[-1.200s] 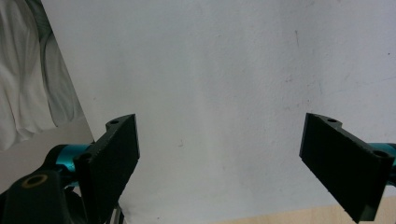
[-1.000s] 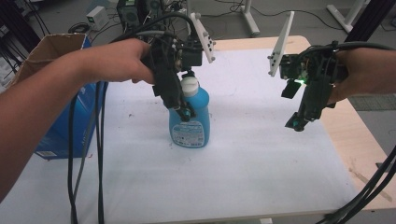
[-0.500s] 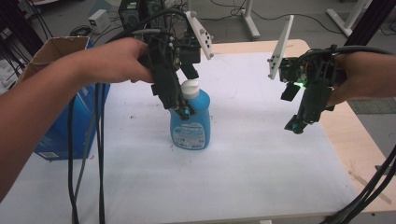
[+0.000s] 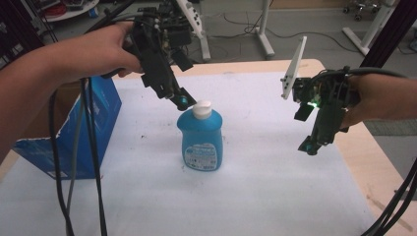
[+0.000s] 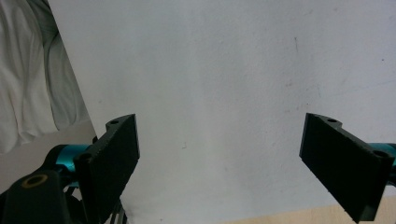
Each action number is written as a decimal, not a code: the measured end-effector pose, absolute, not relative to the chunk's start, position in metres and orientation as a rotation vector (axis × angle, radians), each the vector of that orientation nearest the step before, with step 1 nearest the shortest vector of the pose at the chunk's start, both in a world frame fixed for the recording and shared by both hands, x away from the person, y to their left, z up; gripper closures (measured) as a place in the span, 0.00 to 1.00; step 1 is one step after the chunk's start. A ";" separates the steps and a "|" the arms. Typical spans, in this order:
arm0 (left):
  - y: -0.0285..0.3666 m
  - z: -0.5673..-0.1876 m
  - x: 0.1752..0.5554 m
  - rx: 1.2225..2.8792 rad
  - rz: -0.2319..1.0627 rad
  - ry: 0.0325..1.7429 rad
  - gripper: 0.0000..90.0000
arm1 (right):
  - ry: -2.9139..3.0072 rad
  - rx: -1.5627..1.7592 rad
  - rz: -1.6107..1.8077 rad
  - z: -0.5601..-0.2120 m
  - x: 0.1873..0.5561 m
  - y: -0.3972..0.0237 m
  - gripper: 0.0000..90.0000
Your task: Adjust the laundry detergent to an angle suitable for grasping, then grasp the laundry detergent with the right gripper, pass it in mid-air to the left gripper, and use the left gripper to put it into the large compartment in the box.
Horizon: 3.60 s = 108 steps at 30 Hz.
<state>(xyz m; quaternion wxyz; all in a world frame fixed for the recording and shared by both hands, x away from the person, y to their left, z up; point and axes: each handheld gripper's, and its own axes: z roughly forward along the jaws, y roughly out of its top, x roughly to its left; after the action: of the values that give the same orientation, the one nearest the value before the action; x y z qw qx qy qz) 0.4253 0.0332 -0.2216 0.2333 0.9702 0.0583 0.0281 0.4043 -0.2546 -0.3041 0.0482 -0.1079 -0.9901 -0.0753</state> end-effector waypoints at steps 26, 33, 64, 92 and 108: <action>0.089 -0.230 0.464 2.770 0.084 0.325 0.02 | -3.026 -0.298 -0.259 -0.290 0.410 -0.239 0.13; 0.093 -0.236 0.468 2.807 0.095 0.374 0.02 | -3.027 -0.287 -0.256 -0.287 0.412 -0.233 0.13; 0.102 -0.254 0.460 2.864 0.029 0.253 0.02 | -3.015 -0.261 -0.262 -0.282 0.420 -0.224 0.13; 0.101 -0.255 0.457 2.865 0.025 0.237 0.02 | -3.025 -0.246 -0.285 -0.281 0.419 -0.221 0.13; 0.100 -0.255 0.455 2.850 0.014 0.213 0.02 | -2.996 -0.245 -0.472 -0.280 0.412 -0.221 0.13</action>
<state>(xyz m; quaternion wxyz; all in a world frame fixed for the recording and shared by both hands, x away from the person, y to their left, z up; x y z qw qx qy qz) 0.4551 0.0995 -0.2546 0.1414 0.9872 0.0737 0.0049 0.4117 -0.2213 -0.2805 0.0491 -0.0804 -0.9834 -0.1550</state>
